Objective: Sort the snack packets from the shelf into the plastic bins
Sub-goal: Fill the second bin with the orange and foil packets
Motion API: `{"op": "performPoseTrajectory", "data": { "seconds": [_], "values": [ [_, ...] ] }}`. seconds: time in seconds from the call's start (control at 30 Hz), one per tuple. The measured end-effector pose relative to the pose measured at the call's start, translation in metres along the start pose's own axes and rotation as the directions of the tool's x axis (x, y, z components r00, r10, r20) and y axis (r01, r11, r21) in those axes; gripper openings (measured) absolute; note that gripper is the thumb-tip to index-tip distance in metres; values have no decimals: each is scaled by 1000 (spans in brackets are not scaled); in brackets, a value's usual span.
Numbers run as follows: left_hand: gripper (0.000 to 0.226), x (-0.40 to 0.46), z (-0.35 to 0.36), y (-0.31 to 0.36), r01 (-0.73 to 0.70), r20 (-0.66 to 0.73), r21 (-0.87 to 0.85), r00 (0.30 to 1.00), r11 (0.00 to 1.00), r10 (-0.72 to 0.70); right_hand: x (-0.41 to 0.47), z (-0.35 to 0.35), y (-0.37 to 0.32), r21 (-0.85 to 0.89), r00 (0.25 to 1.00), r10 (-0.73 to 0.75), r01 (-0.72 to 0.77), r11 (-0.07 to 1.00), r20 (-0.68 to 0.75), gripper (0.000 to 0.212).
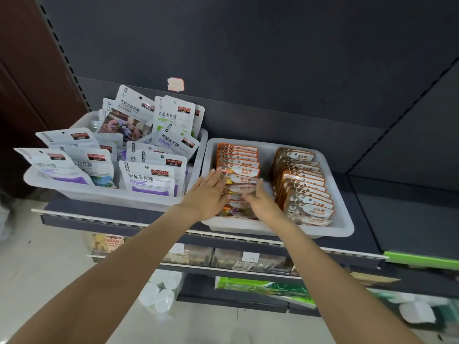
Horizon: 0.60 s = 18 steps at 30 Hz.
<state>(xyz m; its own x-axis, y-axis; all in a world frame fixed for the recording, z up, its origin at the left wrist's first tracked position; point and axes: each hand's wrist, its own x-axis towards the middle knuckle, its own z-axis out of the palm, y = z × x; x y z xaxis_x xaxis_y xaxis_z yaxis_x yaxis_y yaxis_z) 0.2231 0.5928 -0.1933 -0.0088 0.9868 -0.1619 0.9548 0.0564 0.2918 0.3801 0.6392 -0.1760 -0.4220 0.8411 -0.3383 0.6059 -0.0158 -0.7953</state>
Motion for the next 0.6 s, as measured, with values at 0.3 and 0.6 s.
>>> {"op": "performPoseTrajectory", "data": {
  "seconds": [0.3, 0.6],
  "values": [
    [59, 28, -19, -2, 140, -110, -279, 978, 950, -176, 29, -36, 6, -133, 995, 58, -69, 989, -82, 62],
    [86, 63, -23, -11, 269, 0, -216, 961, 939, -276, 84, -17, -7, 6, 1000, -20, 20, 1000, 0, 61]
  ]
}}
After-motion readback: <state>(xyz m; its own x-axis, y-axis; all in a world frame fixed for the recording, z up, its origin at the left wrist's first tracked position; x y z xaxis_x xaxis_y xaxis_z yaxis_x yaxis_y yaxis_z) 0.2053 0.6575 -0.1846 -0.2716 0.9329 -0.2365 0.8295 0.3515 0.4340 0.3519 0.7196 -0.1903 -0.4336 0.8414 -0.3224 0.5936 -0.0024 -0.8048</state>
